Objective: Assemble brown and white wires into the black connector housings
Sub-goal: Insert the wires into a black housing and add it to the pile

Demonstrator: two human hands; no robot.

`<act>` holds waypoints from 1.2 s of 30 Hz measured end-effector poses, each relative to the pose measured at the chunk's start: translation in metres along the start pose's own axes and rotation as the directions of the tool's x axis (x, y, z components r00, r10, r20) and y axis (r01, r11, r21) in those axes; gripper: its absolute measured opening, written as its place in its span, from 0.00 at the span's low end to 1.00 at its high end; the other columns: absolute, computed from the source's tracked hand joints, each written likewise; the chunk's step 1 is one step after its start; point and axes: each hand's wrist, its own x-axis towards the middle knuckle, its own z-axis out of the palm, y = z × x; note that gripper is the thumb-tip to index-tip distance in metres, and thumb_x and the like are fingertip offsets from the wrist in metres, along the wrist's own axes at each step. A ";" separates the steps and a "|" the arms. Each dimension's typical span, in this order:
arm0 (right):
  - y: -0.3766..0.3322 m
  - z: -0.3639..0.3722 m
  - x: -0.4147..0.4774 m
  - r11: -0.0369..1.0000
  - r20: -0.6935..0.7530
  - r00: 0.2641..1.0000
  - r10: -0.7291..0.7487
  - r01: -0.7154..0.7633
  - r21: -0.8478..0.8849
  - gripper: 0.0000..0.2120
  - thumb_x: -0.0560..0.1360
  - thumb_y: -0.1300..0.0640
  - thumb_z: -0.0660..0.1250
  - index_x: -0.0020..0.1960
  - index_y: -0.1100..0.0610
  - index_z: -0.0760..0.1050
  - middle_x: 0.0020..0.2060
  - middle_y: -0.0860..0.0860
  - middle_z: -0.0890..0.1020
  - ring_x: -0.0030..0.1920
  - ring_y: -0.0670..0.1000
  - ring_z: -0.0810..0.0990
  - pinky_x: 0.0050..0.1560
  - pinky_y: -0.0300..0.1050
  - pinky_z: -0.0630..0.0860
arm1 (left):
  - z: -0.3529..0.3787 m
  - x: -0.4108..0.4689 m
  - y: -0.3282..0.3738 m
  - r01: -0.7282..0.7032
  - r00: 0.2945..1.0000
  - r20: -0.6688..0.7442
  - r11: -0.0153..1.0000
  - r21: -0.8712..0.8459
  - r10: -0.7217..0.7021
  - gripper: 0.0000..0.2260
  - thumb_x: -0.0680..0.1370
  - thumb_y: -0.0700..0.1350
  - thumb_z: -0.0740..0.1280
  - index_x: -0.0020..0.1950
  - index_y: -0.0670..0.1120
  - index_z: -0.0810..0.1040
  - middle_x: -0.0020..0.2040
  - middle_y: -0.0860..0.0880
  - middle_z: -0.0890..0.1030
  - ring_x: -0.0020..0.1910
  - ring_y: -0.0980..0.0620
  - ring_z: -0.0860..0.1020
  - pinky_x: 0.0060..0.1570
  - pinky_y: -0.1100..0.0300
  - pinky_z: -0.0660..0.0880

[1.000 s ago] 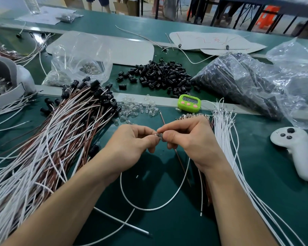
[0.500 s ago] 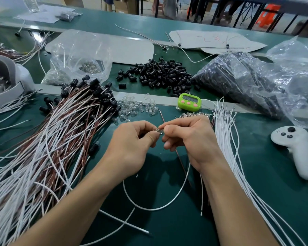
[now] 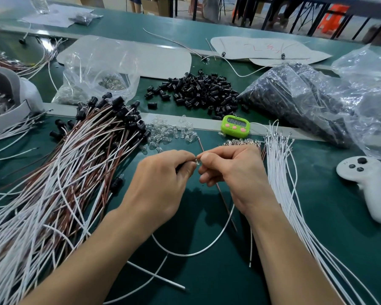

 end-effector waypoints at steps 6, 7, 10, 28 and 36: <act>0.003 0.005 -0.001 0.999 -0.010 1.000 -0.007 0.008 0.044 0.12 0.77 0.71 0.68 0.39 0.62 0.84 0.28 0.56 0.83 0.26 0.51 0.83 0.27 0.39 0.77 | 0.000 0.001 -0.001 -0.009 1.000 -0.026 1.000 -0.028 0.008 0.07 0.80 0.45 0.67 0.51 0.49 0.86 0.42 0.51 0.84 0.42 0.49 0.81 0.45 0.48 0.78; 0.004 0.006 -0.001 0.998 -0.011 1.000 -0.007 0.008 0.056 0.12 0.77 0.71 0.68 0.38 0.61 0.84 0.28 0.56 0.83 0.26 0.51 0.83 0.27 0.39 0.77 | 0.000 0.001 -0.001 0.003 1.000 -0.029 0.999 -0.046 -0.004 0.08 0.79 0.46 0.66 0.51 0.49 0.86 0.41 0.51 0.84 0.42 0.49 0.82 0.45 0.48 0.79; 0.005 0.008 -0.002 0.995 -0.009 1.000 -0.010 0.011 0.102 0.14 0.77 0.72 0.68 0.37 0.60 0.84 0.28 0.56 0.83 0.26 0.51 0.83 0.26 0.39 0.76 | 0.001 0.001 -0.002 0.015 0.999 -0.034 0.997 -0.075 -0.017 0.09 0.79 0.48 0.65 0.50 0.50 0.85 0.40 0.51 0.83 0.41 0.50 0.81 0.44 0.46 0.78; 0.008 0.000 0.002 0.980 0.042 0.985 -0.167 0.171 -0.098 0.15 0.70 0.74 0.73 0.41 0.54 0.87 0.32 0.55 0.86 0.32 0.52 0.86 0.34 0.39 0.79 | -0.001 0.006 -0.005 0.058 0.998 -0.012 0.988 -0.143 -0.060 0.08 0.77 0.52 0.68 0.55 0.59 0.82 0.41 0.55 0.85 0.43 0.54 0.83 0.46 0.52 0.79; 0.008 0.001 0.001 0.962 0.039 0.972 -0.231 0.234 -0.138 0.16 0.70 0.73 0.72 0.41 0.53 0.87 0.29 0.53 0.85 0.30 0.51 0.85 0.34 0.39 0.79 | -0.001 0.005 -0.004 0.003 0.999 -0.034 0.990 -0.138 -0.008 0.12 0.76 0.51 0.69 0.58 0.62 0.78 0.40 0.55 0.85 0.41 0.54 0.83 0.44 0.51 0.79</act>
